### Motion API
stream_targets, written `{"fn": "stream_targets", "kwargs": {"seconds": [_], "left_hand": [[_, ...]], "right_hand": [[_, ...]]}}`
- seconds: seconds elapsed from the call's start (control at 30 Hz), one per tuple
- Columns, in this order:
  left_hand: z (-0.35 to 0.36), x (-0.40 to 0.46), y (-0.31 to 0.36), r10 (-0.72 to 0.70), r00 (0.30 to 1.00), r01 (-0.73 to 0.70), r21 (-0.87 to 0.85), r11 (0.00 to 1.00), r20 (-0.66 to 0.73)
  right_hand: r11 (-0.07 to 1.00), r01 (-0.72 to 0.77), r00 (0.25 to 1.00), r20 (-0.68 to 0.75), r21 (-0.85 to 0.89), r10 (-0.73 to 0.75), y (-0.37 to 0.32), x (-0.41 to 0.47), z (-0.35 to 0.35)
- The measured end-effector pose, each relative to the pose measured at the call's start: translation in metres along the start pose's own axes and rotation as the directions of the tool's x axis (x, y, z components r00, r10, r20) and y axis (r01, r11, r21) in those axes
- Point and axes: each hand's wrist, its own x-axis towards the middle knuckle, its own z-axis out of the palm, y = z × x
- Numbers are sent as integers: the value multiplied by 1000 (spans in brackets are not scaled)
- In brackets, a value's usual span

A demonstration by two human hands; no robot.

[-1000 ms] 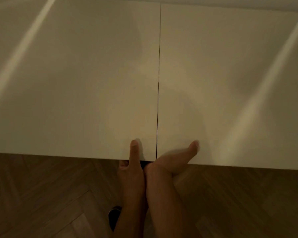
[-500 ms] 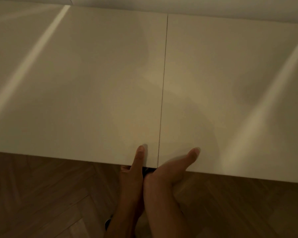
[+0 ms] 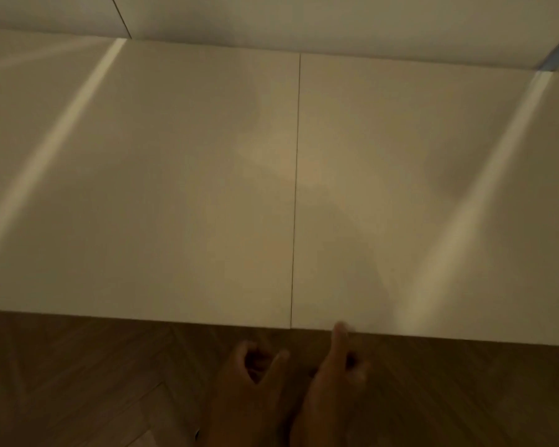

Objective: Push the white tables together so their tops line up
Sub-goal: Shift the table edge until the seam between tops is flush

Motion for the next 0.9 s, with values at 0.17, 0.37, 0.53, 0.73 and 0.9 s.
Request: {"fn": "stream_targets", "kwargs": {"seconds": [0.17,0.37,0.53,0.73,0.9], "left_hand": [[-5,16,36,660,741,-571,400,717,-125],[-10,97,104,720,690,-587,531,611,-65],[-7,155,137,772,635,-532,733,424,14],[2,219,185,837,547,-452,851,268,26],[10,270,245,821,567,-400,893,204,67]], "right_hand": [[704,709,700,153,-39,-697,-19,-18,-3],[341,896,444,538,-284,-717,-70,35,81],[30,886,374,675,-462,-636,-92,68,139],[-263,827,262,755,-497,-601,-133,115,203],[-319,821,209,768,-474,-605,-167,157,259]]}}
